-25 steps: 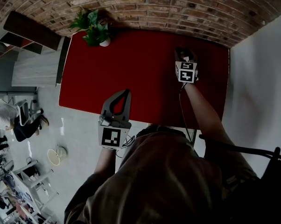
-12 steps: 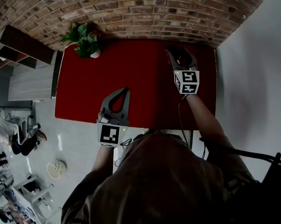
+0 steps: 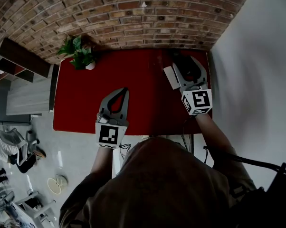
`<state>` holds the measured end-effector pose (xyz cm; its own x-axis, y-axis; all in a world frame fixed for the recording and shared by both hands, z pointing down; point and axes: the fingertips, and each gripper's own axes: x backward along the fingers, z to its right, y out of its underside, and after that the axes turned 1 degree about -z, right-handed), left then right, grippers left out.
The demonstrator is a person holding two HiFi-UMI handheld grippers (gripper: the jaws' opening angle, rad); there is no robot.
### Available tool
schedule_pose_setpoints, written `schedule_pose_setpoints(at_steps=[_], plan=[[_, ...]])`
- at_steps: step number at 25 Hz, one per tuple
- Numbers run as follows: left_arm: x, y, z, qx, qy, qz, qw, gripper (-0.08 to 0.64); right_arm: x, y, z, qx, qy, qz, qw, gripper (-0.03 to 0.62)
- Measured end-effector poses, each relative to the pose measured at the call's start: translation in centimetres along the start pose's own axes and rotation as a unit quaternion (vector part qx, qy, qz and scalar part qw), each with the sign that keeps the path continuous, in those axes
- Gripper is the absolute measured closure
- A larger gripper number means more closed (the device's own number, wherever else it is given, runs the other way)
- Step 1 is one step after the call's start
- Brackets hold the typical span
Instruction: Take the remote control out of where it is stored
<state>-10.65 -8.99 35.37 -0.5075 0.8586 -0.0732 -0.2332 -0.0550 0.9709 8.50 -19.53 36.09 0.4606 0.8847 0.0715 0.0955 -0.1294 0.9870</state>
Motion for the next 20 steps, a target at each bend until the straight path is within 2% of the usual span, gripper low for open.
schedule_pose_setpoints(at_steps=[3, 7, 11, 13, 16, 20], plan=[[-0.4, -0.9, 0.1, -0.011, 0.006, 0.008, 0.9999, 0.549, 1.5, -1.9, 1.0, -0.022, 0.006, 0.017, 1.0, 0.345], [-0.6, -1.8, 0.0, -0.021, 0.009, 0.007, 0.9997, 0.549, 3.6, -4.1, 2.6, -0.015, 0.023, 0.036, 0.999, 0.345], [-1.0, -3.7, 0.2, -0.022, 0.008, 0.035, 0.9991, 0.549, 6.4, -6.8, 4.0, -0.005, 0.043, 0.065, 0.997, 0.345], [-1.0, -4.1, 0.1, -0.002, 0.012, 0.038, 0.9992, 0.549, 7.9, -8.1, 4.6, -0.007, 0.049, 0.078, 0.996, 0.345], [-0.8, -4.5, -0.7, 0.049, 0.009, 0.039, 0.998, 0.549, 10.0, -9.7, 5.0, -0.002, 0.056, 0.094, 0.994, 0.345], [-0.6, -5.8, -1.0, 0.046, 0.005, 0.052, 0.9976, 0.549, 12.4, -10.3, 4.8, 0.024, 0.062, 0.111, 0.992, 0.345]])
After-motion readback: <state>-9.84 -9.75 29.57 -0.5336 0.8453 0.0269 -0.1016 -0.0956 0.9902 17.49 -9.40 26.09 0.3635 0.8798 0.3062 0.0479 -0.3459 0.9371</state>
